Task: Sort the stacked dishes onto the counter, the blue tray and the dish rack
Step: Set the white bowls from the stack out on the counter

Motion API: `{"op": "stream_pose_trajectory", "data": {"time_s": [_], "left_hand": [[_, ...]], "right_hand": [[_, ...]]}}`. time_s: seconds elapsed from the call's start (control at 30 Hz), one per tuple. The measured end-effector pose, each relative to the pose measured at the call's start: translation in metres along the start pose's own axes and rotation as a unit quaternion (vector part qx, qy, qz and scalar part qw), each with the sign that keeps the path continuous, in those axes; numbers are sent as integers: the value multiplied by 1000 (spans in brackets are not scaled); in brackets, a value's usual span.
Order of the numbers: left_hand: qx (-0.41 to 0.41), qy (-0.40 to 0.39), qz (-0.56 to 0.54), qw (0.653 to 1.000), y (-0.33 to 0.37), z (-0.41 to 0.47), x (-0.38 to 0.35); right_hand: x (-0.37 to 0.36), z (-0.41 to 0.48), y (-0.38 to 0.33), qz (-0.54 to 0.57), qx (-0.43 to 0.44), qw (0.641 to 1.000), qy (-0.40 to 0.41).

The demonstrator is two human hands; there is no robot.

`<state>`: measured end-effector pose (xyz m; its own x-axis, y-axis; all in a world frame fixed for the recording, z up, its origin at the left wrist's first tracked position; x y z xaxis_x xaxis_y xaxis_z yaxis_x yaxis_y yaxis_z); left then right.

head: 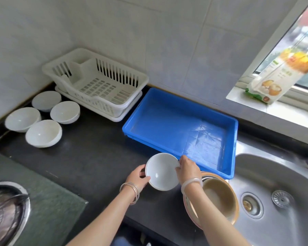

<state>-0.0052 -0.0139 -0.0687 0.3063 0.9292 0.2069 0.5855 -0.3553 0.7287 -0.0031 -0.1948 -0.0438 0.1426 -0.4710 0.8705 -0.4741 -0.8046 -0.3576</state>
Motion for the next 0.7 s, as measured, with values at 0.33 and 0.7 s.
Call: {"op": "stream_pose_trajectory", "data": {"time_s": [0.33, 0.7], "left_hand": [[59, -25, -155, 986, 1, 1, -3], [92, -77, -196, 973, 1, 3, -1]], "right_hand": [[7, -4, 9, 78, -28, 997, 10], [35, -9, 26, 279, -67, 957, 41]]}}
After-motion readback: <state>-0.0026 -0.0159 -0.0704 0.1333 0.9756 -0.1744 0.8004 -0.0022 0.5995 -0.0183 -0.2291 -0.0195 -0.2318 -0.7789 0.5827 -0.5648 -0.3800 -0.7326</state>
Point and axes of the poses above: each hand's wrist, its own z-axis towards the middle knuckle, its own x-axis out of the back of the hand, y = z × x, the point moved 1 cm from there along z, towards the middle knuckle, and after that the axes turned 5 degrees about z, right-handed, at the moved point
